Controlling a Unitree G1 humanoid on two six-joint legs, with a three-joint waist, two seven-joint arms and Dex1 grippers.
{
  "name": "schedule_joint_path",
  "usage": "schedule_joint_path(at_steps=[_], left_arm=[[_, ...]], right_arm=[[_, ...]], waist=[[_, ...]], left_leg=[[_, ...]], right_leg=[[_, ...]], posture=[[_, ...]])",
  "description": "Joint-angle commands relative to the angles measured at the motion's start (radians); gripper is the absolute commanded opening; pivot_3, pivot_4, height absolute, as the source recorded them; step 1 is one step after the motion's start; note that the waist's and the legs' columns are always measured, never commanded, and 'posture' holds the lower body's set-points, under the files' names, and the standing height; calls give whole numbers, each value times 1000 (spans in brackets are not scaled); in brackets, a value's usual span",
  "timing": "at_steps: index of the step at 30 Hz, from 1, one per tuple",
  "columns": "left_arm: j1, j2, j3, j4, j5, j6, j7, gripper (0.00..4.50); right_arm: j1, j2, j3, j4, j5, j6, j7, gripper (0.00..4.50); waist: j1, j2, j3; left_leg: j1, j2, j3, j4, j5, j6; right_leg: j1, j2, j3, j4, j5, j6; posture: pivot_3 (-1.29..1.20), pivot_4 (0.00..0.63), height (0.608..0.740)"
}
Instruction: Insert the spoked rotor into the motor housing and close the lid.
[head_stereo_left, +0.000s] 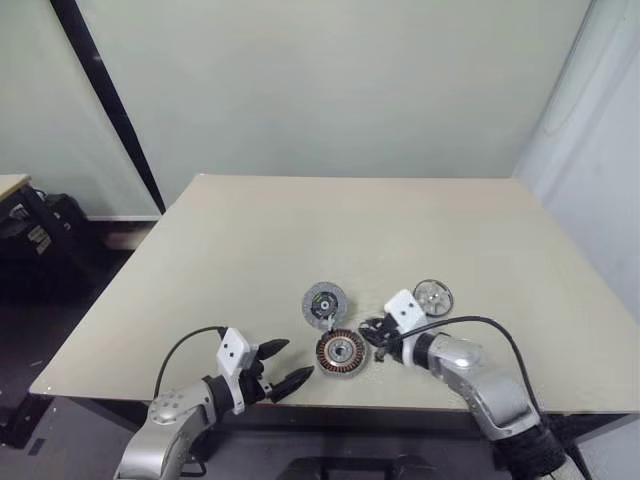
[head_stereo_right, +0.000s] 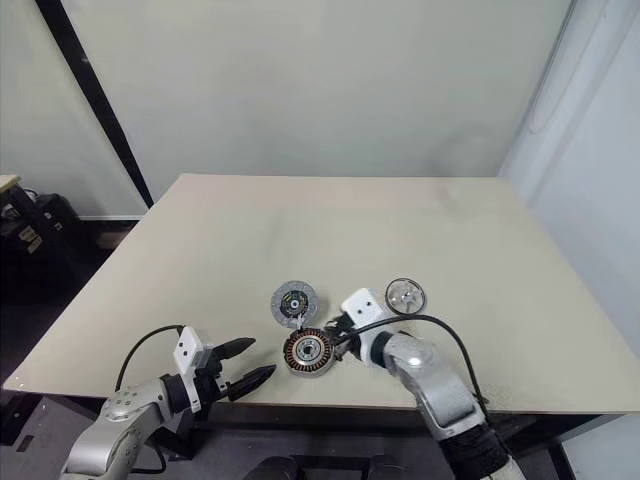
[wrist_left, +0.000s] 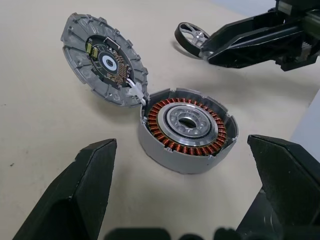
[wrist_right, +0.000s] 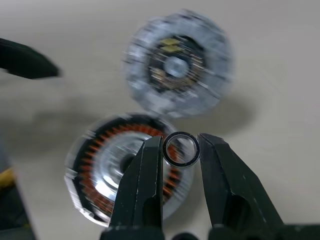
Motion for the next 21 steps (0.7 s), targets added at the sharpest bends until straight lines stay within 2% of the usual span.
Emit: schedule_joint_path(at_steps=[1, 8, 21], left_arm=[[0, 8, 10, -3, 9, -38, -16, 4500], [12, 15, 6, 22, 42, -97, -31, 4500], [15, 0, 3, 37, 56, -145, -35, 4500]], right_arm=[[-33, 17, 36, 0, -9, 4, 17, 754], [-42, 48, 101, 34, -29, 2, 30, 754], [-55, 75, 88, 121, -54, -38, 6, 754]], waist=[[0, 0, 0], [-1, 0, 0], [-3, 0, 0]], left_leg=[[0, 0, 0, 0, 0, 0], [0, 0, 0, 0, 0, 0], [0, 0, 0, -1, 0, 0]], right_leg=[[0, 0, 0, 0, 0, 0], [0, 0, 0, 0, 0, 0], [0, 0, -1, 0, 0, 0]], posture=[[0, 0, 740], [0, 0, 740], [0, 0, 740]])
